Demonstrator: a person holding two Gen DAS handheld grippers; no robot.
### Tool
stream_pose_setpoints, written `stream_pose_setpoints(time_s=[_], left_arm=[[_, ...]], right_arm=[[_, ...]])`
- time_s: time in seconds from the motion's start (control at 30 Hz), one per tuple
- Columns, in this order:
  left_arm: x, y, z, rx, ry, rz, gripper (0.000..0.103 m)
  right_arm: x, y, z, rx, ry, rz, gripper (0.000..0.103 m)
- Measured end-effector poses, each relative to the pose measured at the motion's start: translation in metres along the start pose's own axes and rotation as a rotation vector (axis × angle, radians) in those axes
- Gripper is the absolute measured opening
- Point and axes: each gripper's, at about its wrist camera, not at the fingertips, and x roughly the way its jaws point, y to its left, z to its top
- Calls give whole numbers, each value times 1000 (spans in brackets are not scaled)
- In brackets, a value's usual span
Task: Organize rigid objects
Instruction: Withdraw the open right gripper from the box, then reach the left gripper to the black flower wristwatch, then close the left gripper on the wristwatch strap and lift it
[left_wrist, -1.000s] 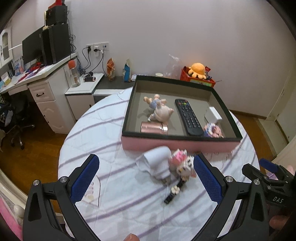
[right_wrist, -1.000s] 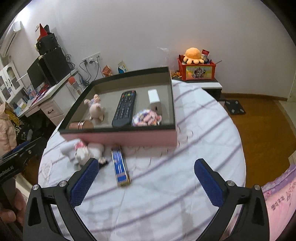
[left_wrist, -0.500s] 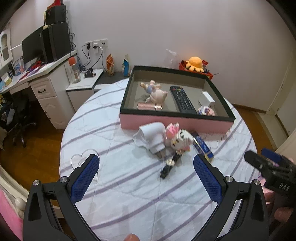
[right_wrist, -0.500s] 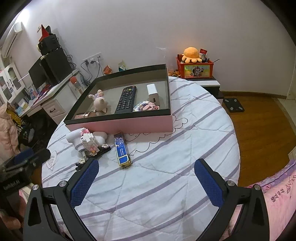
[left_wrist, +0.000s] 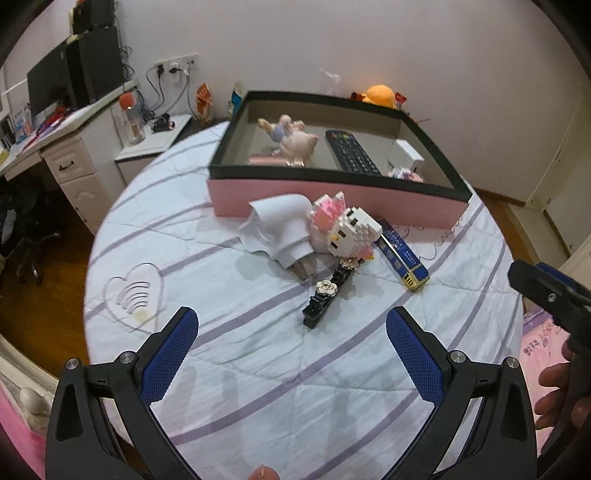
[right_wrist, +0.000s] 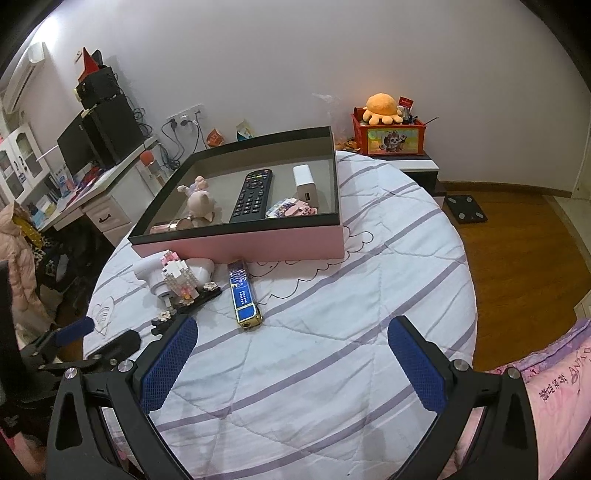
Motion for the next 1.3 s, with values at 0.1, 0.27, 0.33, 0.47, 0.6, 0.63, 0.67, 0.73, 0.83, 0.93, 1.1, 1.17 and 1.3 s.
stream_pose_setpoints(time_s=[0.1,0.27,0.33,0.47,0.6,0.63,0.67,0.73,0.83,0.93,1.1,1.17,1.3], left_arm=[[17,-3,3,6,26,-8,103],[48,-4,7,15,73,-16,101],[60,-4,8,14,93,-17,96],[65,-8,11,34,76,5,87],[65,-9,14,39,71,-4,72],[64,-10,14,43,68,-6,65],[64,-11,15,46,66,-4,54],[61,-11,14,47,65,-12,41],[59,-9,12,34,71,-40,33],[58,-7,12,30,76,-60,31],[55,-15,11,46,87,-92,24],[57,-18,10,60,92,-77,26],[59,-23,16,73,88,-88,51]], right_arm=[[4,-3,1,3,8,-4,103],[12,-5,4,4,21,-12,103],[15,-6,5,5,26,-15,103],[20,-8,7,5,36,-22,103],[24,-7,9,5,41,-24,103],[24,-6,10,3,40,-23,103],[25,-6,10,0,41,-22,103],[24,-4,11,-6,40,-20,103],[24,-1,10,-12,39,-15,103],[21,0,10,-16,36,-13,103],[15,-2,10,-14,24,-17,103],[14,-4,10,-9,21,-21,103],[12,-6,10,-7,20,-24,103]])
